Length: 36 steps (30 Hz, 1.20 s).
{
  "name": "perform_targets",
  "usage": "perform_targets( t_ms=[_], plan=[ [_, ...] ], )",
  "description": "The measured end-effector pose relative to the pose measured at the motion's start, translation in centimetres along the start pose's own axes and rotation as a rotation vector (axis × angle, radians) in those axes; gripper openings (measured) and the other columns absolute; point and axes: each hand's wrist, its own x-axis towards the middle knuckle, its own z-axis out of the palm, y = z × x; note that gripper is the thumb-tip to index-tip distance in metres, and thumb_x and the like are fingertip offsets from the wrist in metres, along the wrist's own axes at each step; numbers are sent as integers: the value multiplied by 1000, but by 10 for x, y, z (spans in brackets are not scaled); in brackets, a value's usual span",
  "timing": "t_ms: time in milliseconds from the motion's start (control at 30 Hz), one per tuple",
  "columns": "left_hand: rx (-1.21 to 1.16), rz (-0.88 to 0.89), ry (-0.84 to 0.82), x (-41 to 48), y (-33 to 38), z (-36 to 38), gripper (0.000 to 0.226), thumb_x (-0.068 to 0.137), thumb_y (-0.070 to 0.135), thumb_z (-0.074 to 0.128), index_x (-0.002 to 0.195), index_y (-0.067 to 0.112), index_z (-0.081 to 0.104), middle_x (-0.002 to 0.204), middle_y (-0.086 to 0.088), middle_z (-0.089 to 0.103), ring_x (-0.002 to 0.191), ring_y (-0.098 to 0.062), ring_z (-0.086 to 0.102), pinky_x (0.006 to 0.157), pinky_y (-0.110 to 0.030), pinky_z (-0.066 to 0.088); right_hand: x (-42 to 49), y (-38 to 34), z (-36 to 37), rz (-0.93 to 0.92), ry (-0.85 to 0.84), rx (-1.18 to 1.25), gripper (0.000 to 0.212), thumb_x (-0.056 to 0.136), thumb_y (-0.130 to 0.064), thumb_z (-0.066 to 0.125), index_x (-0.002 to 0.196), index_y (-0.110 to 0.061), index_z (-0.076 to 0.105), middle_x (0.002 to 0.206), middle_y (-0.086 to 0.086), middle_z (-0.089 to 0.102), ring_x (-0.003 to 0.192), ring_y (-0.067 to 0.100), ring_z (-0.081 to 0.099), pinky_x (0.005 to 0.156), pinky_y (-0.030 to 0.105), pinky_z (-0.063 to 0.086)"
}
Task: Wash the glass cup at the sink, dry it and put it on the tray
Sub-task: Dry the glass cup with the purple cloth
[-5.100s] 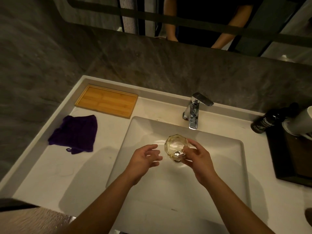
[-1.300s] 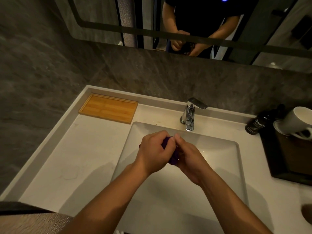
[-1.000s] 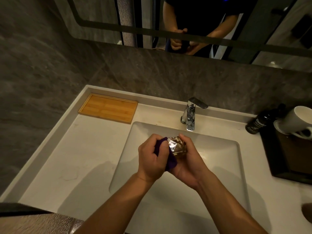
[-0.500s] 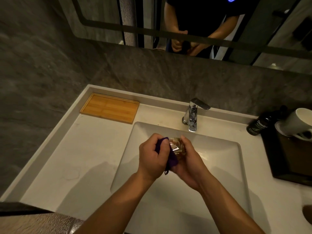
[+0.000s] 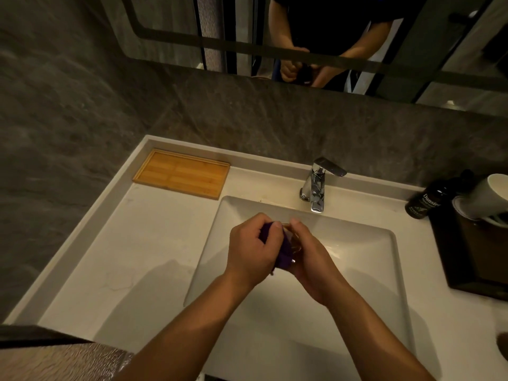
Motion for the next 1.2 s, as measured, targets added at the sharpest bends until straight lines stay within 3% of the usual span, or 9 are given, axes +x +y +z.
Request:
perform_targets(
  t_ms=[133, 300, 400, 533, 767, 900, 1000, 1100, 1200],
  plan=[
    [84, 90, 27, 9, 4, 0, 28, 93, 37, 52, 84, 14, 67, 70, 0, 66, 66, -13, 62, 55, -28, 51, 1, -6, 4, -57, -15, 59, 41, 95, -59, 58, 104, -28, 82, 105, 7, 83, 102, 23, 79, 78, 34, 64],
    [-157, 76, 185, -6, 5, 6, 30, 94, 32, 47, 90, 7, 64, 75, 0, 63, 68, -15, 62, 55, -21, 49, 6, -3, 5, 173, -39, 370, 52, 93, -57, 61, 114, -13, 81, 111, 16, 79, 99, 28, 77, 91, 42, 59],
    [-85, 51, 97, 1, 4, 4, 28, 95, 34, 48, 85, 13, 63, 70, 5, 61, 65, -15, 61, 52, -24, 49, 8, -3, 0, 103, -1, 240, 52, 98, -58, 55, 112, -14, 80, 110, 17, 81, 97, 27, 79, 76, 38, 64],
    [142, 126, -4, 11, 2, 4, 30, 95, 38, 50, 84, 14, 65, 69, 1, 64, 64, -15, 61, 56, -34, 52, 5, -7, 2, -37, 26, 26, 61, 85, -67, 61, 119, -19, 74, 118, 15, 76, 111, 31, 74, 78, 33, 63],
    [-101, 87, 123, -7, 2, 11, 31, 95, 33, 47, 96, 7, 63, 81, 3, 63, 74, -13, 63, 59, -13, 49, 7, -3, -1, 261, -50, 454, 55, 91, -58, 64, 111, -10, 84, 109, 19, 81, 93, 31, 82, 84, 44, 64],
    [87, 85, -23, 5, 2, 6, 26, 95, 41, 47, 90, 19, 61, 73, 8, 61, 68, -11, 61, 55, -20, 49, 9, 0, -7, 118, 27, 199, 58, 96, -58, 58, 123, -10, 76, 119, 21, 78, 107, 31, 78, 81, 43, 64],
    [230, 172, -46, 11, 1, 7, 25, 95, 44, 48, 90, 23, 61, 74, 11, 59, 67, -9, 58, 57, -24, 50, 10, -1, -4, -7, 56, 56, 51, 95, -58, 60, 119, -15, 76, 114, 16, 79, 110, 30, 75, 83, 38, 63],
    [112, 165, 35, 6, 0, 10, 23, 95, 38, 50, 93, 18, 63, 77, 5, 63, 69, -11, 60, 58, -22, 51, 10, -4, -1, 83, 41, 229, 47, 95, -54, 64, 107, -13, 82, 104, 15, 82, 93, 25, 82, 74, 36, 64],
    [-108, 84, 98, -2, -1, 11, 21, 95, 36, 47, 95, 19, 59, 78, 9, 61, 72, -13, 62, 58, -16, 49, 9, -1, -3, 247, -30, 414, 55, 94, -59, 59, 104, -11, 86, 105, 18, 82, 91, 28, 82, 82, 42, 66]
  ],
)
